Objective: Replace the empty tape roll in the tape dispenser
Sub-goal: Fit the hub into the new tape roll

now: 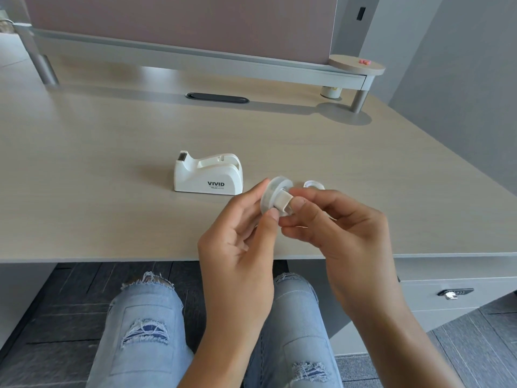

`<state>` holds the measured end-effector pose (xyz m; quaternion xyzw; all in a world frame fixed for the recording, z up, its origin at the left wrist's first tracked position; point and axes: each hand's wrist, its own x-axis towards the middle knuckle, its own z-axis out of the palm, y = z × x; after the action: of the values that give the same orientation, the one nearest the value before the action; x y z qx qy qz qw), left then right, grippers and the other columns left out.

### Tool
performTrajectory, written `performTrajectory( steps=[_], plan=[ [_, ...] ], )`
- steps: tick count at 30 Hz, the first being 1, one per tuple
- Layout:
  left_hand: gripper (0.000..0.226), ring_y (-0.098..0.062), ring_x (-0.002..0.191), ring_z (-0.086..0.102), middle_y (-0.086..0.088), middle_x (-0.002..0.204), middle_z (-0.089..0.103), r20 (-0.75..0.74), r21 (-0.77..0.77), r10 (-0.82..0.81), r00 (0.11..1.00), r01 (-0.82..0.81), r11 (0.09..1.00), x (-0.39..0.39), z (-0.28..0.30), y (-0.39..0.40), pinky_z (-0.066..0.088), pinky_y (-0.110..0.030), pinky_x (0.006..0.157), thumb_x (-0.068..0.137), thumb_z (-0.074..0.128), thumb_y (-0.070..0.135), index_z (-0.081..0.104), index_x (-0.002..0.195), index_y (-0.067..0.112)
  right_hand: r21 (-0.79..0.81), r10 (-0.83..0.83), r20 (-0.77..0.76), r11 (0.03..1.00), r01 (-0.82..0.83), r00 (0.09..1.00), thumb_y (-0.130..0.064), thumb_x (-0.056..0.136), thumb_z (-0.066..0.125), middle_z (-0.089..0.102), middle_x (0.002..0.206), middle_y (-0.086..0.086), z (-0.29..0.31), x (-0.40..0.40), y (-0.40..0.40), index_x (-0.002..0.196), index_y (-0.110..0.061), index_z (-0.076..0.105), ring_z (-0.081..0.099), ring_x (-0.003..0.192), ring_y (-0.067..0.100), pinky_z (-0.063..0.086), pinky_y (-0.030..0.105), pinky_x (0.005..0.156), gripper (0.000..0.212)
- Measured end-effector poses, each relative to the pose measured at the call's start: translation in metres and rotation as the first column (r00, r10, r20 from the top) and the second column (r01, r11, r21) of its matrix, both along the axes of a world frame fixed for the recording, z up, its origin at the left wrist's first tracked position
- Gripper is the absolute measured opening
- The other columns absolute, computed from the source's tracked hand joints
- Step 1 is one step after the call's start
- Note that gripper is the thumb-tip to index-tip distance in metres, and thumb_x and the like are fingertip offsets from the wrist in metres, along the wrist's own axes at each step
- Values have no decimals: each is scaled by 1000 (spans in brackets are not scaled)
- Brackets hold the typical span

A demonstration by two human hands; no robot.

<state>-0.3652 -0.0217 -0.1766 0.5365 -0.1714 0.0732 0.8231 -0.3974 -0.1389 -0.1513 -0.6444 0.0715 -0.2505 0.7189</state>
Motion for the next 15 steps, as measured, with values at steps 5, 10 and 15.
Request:
performTrajectory(
  steps=[5,10,15],
  plan=[
    [33,-8,110,75,8,111,82,-5,-17,-4,1000,4,1000,-1,-4,1,55,-21,95,97,61,-7,72,121,14,4,50,-2,999,-50,999,-15,80,77,82,82,10,2,1,-3,88,-13,86,77,74,22,62,28,75,12],
    [31,-11,109,76,5,110,83,-37,5,-22,999,22,1000,2,-3,5,58,-35,98,97,62,-5,72,121,12,-119,81,-2,990,-81,997,-9,83,76,79,89,13,6,3,-9,93,-5,83,76,74,22,61,30,74,13],
    [35,-12,102,78,4,103,84,-73,59,-27,997,31,998,8,-2,10,59,-40,98,96,63,-6,76,113,21,-271,96,-7,958,-95,995,-11,85,75,71,99,23,5,7,-12,98,-3,82,72,78,22,58,26,76,17]
  ],
)
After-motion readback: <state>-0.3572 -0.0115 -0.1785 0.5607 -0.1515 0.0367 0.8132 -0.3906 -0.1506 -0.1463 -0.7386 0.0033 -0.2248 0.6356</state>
